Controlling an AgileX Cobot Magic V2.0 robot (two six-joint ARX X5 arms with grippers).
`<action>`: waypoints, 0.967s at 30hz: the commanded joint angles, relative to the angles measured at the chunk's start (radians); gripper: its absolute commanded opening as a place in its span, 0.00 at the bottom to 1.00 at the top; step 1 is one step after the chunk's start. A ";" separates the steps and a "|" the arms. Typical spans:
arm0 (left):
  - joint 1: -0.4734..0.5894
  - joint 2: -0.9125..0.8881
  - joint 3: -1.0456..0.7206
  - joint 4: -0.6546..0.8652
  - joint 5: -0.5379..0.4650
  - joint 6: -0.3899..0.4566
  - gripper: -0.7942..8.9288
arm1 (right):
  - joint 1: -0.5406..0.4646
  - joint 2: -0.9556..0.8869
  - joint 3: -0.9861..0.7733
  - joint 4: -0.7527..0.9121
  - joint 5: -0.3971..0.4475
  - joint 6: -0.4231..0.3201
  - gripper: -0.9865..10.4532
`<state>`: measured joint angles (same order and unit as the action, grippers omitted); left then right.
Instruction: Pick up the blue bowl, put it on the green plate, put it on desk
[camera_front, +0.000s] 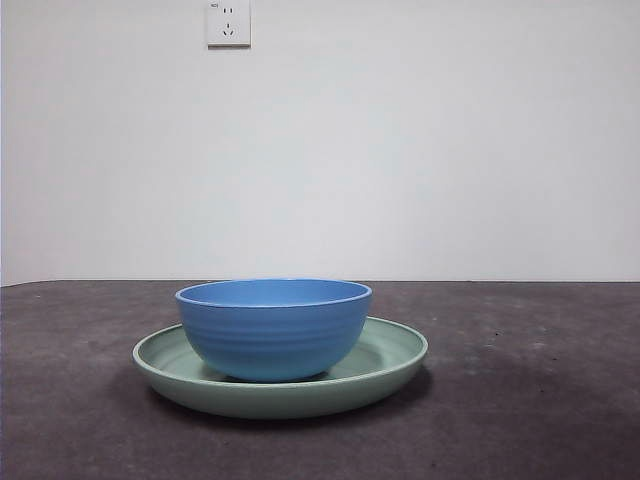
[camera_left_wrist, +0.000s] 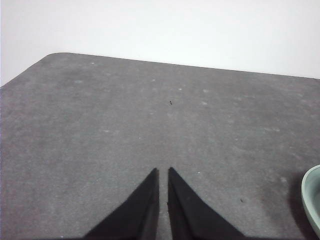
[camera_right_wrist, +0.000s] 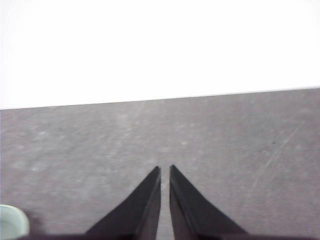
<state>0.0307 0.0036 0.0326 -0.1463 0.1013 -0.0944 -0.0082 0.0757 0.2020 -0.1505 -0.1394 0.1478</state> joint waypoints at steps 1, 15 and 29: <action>0.003 0.000 -0.021 0.010 -0.005 0.011 0.11 | -0.002 -0.027 -0.076 0.039 0.027 -0.081 0.11; 0.003 0.000 -0.021 0.010 -0.005 0.011 0.11 | -0.002 -0.072 -0.191 0.003 0.121 -0.183 0.11; 0.003 0.000 -0.021 0.010 -0.005 0.011 0.11 | -0.002 -0.072 -0.191 0.009 0.121 -0.183 0.11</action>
<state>0.0307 0.0036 0.0322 -0.1463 0.1013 -0.0944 -0.0082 0.0051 0.0158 -0.1513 -0.0219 -0.0296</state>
